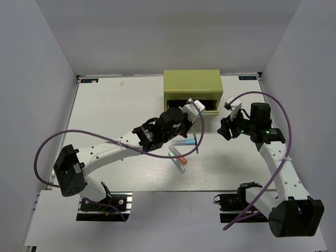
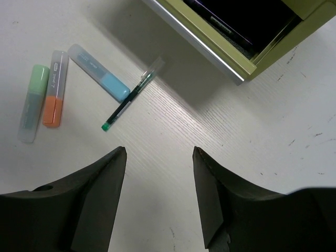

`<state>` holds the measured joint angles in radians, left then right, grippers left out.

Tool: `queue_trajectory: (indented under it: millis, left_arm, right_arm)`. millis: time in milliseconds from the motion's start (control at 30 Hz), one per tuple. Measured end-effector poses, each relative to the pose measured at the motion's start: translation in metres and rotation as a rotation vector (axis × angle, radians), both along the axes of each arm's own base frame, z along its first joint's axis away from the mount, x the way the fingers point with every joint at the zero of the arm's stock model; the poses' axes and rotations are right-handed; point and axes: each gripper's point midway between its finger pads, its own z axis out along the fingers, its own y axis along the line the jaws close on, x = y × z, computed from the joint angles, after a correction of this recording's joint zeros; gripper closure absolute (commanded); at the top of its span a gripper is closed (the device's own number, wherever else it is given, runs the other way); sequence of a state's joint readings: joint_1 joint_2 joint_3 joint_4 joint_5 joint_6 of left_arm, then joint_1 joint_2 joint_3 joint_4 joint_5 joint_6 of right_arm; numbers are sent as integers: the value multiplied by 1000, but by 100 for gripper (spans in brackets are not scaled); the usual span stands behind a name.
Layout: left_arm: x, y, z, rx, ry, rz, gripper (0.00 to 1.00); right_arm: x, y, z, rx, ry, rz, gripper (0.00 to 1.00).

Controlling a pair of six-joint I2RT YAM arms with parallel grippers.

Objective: Sort the stationery into containers
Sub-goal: Place the pen in the drawer.

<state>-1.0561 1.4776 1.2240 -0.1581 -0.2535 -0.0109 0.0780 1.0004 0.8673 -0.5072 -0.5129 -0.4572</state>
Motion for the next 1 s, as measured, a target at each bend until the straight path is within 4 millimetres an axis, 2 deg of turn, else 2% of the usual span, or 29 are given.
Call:
queue_trajectory:
  millis: [133,167,400,567,733,833,867,967,1000]
  left_arm:
    - [32,-8,9,96,-185,-114,100]
    - [37,-11,11,105,-206,-127,100]
    - [104,-29,20,193,-381,-181,100]
    - [138,-27,10,251,-422,-169,100]
    - [150,-22,-9,296,-416,-168,100]
    - [152,-23,-16,308,-413,-172,92]
    - [153,-23,-18,310,-411,-173,82]
    - [153,-24,-18,304,-416,-169,66]
    - [155,-24,-17,298,-425,-163,63]
  right_arm:
    - [-3,2,-2,-10,-16,37,40]
    - [-4,2,-2,-13,-19,46,40]
    - [-8,3,5,-40,-80,99,40]
    - [-11,3,3,-55,-99,120,39]
    - [-15,2,-8,-58,-76,123,39]
    - [-16,2,-10,-58,-70,123,38]
    - [-15,2,-10,-58,-71,123,38]
    - [-15,2,-10,-58,-72,123,36]
    - [-15,2,-10,-58,-72,123,36]
